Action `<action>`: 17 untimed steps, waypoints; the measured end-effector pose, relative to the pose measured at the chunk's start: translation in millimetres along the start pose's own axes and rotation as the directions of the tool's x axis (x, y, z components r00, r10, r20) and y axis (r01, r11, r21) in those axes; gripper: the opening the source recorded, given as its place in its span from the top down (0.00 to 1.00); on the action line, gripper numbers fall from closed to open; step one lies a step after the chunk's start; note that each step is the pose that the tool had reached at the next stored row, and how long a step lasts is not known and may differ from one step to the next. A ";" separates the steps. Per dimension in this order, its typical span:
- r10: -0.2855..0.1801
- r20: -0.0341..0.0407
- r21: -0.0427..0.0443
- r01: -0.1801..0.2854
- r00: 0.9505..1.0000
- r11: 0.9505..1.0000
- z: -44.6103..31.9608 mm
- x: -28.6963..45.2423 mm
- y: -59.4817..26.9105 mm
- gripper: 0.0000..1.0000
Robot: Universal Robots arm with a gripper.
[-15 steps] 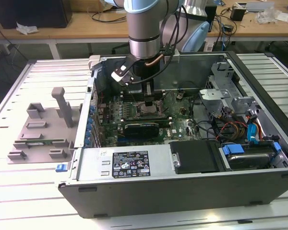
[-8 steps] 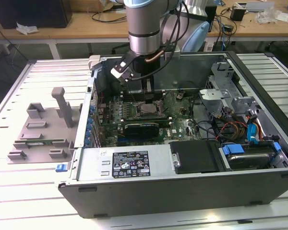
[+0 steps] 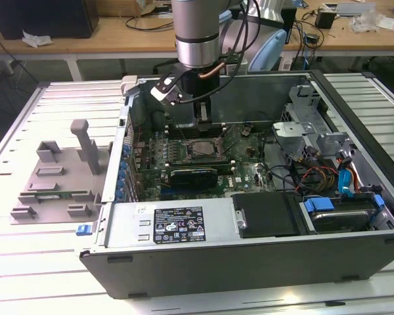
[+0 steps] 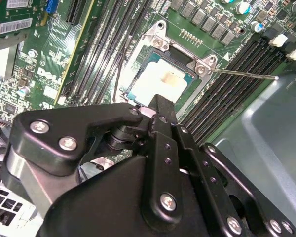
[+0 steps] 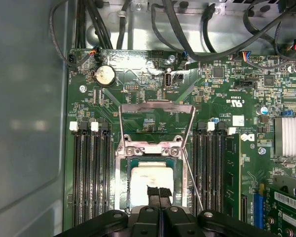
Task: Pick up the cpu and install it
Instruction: 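Close the cpu cover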
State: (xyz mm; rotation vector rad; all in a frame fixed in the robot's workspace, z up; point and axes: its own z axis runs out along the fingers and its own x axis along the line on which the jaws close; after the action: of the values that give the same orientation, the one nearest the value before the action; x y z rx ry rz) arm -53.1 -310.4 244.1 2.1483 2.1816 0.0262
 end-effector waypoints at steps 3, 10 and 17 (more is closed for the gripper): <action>0.000 0.000 0.000 0.000 1.000 1.000 0.0 0.0 0.0 0.89; 0.000 0.001 0.000 0.000 1.000 1.000 -0.3 0.0 0.0 0.89; 0.000 0.001 0.000 0.000 1.000 1.000 -16.3 -0.6 1.1 0.89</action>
State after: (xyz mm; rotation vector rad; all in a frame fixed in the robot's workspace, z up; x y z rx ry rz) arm -53.1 -310.3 260.5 2.1480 2.1813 0.0256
